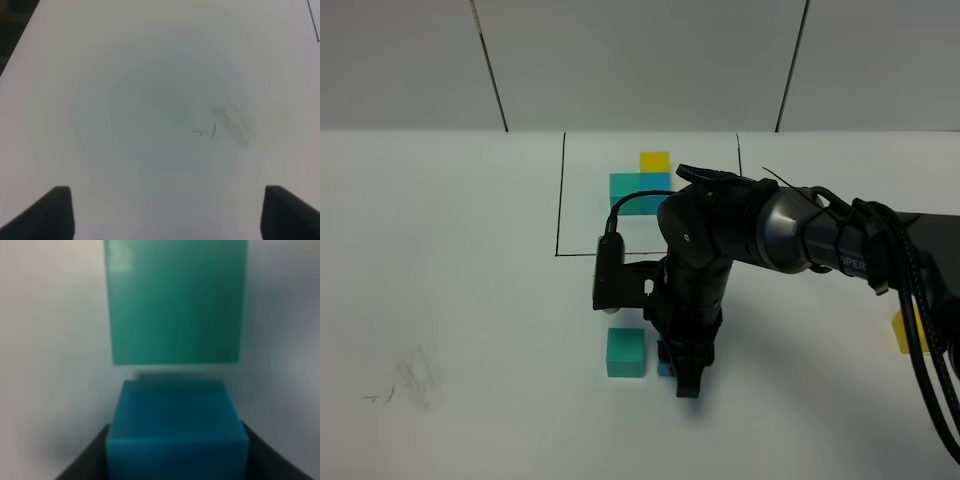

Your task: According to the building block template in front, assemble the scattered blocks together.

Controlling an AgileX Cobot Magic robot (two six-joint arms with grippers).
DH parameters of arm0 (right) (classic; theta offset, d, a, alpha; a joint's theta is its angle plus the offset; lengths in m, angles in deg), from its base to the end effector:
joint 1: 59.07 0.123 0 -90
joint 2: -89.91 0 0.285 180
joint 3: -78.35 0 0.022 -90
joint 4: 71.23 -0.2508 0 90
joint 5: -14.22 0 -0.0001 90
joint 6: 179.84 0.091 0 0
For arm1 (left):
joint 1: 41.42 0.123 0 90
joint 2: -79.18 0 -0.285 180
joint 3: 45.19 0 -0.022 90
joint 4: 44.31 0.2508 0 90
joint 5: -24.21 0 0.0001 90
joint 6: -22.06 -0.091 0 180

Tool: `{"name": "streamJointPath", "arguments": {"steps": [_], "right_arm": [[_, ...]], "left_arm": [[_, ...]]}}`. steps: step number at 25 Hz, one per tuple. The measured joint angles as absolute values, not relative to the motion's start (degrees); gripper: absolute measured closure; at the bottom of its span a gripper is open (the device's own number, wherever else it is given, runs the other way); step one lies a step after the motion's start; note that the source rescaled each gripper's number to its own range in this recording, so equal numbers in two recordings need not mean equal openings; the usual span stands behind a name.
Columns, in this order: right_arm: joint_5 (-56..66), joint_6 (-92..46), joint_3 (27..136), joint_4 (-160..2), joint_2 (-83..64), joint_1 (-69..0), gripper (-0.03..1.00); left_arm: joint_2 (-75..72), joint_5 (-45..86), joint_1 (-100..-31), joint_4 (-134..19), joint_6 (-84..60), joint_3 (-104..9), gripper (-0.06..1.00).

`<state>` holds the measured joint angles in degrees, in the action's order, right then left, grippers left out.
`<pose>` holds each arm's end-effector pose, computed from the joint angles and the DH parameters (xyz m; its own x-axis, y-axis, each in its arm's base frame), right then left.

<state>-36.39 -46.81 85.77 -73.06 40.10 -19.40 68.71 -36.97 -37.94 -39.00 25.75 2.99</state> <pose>0.3196 0.2680 0.1331 -0.0738 -0.9924 -0.0981 -0.9946 0.0805 -0.0658 0.0007 0.0074 0.2790 -0.4923 -0.0495 -0.8690 -0.1405 0.9898 0.0232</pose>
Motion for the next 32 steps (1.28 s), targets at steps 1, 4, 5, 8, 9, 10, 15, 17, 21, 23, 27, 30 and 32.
{"name": "streamJointPath", "arguments": {"steps": [1, 4, 5, 8, 9, 10, 15, 17, 21, 23, 27, 30, 32], "right_arm": [[-36.09, -46.19, 85.77, -72.97, 40.29, -19.4, 0.7], [-35.45, -44.93, 85.77, -72.2, 40.58, -19.4, 0.7], [-35.2, -44.82, 85.77, -71.98, 40.6, -19.4, 0.7], [-34.79, -44.7, 85.77, -71.98, 40.6, -19.4, 0.7], [-34.79, -44.7, 85.77, -71.98, 40.6, -19.4, 0.7], [-34.79, -44.7, 85.77, -71.98, 40.6, -19.4, 0.7], [-34.79, -45.41, 85.77, -72.91, 40.6, -19.35, 0.7], [-34.62, -45.61, 85.82, -72.96, 40.6, -18.95, 0.7], [-33.7, -45.97, 85.82, -73.21, 40.6, -18.19, 0.7], [-33.52, -46.04, 85.82, -73.21, 40.6, -18.02, 0.7], [-33.29, -46.21, 85.82, -73.4, 40.66, -18.02, 0.7], [-33.27, -46.21, 86.16, -74.1, 41.23, -18.02, 0.7], [-33.22, -46.27, 86.45, -74.46, 42.07, -18.02, 0.7]], "left_arm": [[68.71, -36.97, -37.94, -39.0, 25.75, 2.99, 0.29], [68.71, -36.97, -37.94, -38.96, 25.75, 2.99, 0.29], [68.71, -36.97, -37.94, -38.96, 25.75, 2.99, 0.29], [68.71, -36.97, -37.94, -38.96, 25.75, 2.99, 0.29], [68.71, -36.97, -37.94, -38.96, 25.75, 2.99, 0.29], [68.71, -36.97, -37.94, -38.96, 25.75, 2.99, 0.29], [68.71, -36.97, -37.94, -38.96, 25.75, 2.99, 0.29], [68.71, -36.97, -37.94, -38.94, 25.75, 2.99, 0.29], [68.71, -36.97, -37.94, -38.55, 25.7, 2.99, 0.29], [68.71, -36.97, -37.94, -38.3, 25.7, 2.99, 0.29], [68.71, -36.97, -37.94, -38.19, 25.7, 2.99, 0.29], [68.71, -36.97, -37.94, -38.14, 25.7, 2.99, 0.29], [68.71, -36.97, -37.94, -38.14, 25.7, 2.99, 0.29]]}}
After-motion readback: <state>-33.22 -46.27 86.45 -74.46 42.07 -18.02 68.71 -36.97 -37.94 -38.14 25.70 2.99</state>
